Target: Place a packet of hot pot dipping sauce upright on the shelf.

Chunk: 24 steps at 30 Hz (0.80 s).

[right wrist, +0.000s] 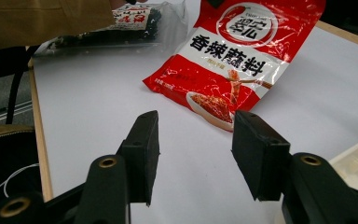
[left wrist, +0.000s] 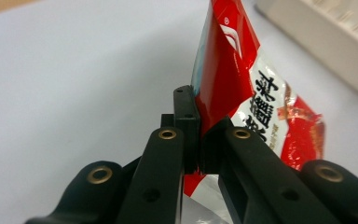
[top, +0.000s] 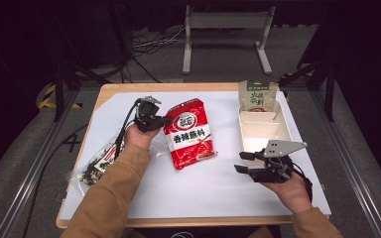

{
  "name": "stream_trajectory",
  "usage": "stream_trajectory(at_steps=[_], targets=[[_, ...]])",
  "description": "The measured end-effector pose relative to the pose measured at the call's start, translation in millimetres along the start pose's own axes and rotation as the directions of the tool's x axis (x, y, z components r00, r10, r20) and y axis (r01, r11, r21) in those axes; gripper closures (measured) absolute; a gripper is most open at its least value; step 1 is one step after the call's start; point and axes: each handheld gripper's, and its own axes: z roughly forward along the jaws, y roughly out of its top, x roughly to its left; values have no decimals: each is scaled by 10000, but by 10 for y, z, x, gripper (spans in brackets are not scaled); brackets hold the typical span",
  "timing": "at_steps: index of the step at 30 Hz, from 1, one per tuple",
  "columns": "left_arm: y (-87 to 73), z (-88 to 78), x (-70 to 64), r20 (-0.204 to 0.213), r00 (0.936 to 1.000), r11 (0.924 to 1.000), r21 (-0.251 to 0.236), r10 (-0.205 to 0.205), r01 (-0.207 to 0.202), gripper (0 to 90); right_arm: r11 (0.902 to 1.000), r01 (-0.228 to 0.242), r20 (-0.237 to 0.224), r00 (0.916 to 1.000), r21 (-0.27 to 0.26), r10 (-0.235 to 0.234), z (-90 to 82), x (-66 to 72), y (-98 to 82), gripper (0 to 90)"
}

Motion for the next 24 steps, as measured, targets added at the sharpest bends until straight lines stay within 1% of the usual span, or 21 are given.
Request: stream_trajectory(at_steps=[1, 3, 4, 5, 6, 7, 10, 14, 15, 17, 19, 20, 21, 22, 24], targets=[[12, -31, -35, 66, 10000, 9999, -106, 38, -37, 890, 10000, -11, 0, 10000, -6, 11, -2, -1, 1, 507], [35, -101, -104, 181, 9994, 9993, -230, 287, -282, 890, 10000, -31, 25, 10000, -6, 31, -6, -2, 3, 504], [35, -101, -104, 181, 9994, 9993, -230, 287, -282, 890, 10000, -31, 25, 10000, -6, 31, -6, -2, 3, 504], [57, -164, -168, 300, 9984, 9979, -438, 485, -472, 890, 10000, -44, 31, 10000, -8, 44, -7, 0, 6, 502], [71, -197, -199, 377, 9974, 9970, -504, 607, -588, 890, 10000, -41, 35, 10000, -7, 41, -8, 0, 7, 501], [71, -197, -199, 377, 9974, 9970, -504, 607, -588, 890, 10000, -41, 35, 10000, -7, 41, -8, 0, 7, 501], [111, -286, -319, 563, 9938, 9930, -742, 962, -919, 890, 10000, -31, 53, 10000, -10, 32, -8, 2, 12, 500], [146, -393, -482, 752, 9855, 9849, -948, 1523, -1449, 890, 10000, -7, 77, 10000, -71, 8, -20, 3, 24, 497], [150, -426, -540, 796, 9824, 9821, -981, 1689, -1609, 891, 10000, -4, 83, 10000, -80, 5, -22, 3, 26, 496], [151, -485, -661, 829, 9737, 9731, -1098, 2120, -2025, 891, 10000, 15, 93, 10000, -98, -14, -30, 4, 28, 494], [149, -524, -748, 853, 9661, 9650, -1210, 2437, -2327, 891, 9999, 2, 98, 10000, -122, -1, -35, 3, 30, 491], [151, -546, -793, 920, 9615, 9612, -1231, 2588, -2469, 892, 9999, 2, 104, 9999, -132, -1, -38, 2, 31, 490], [151, -569, -851, 975, 9559, 9556, -1320, 2769, -2634, 892, 9999, 12, 110, 9999, -140, -10, -42, 1, 32, 489], [152, -584, -884, 1001, 9526, 9524, -1353, 2874, -2731, 892, 9999, 20, 122, 9999, -147, -19, -45, 0, 34, 488], [155, -624, -981, 1218, 9403, 9429, -1451, 3179, -2999, 892, 9998, -3, 120, 9999, -181, 5, -51, -3, 36, 486]])
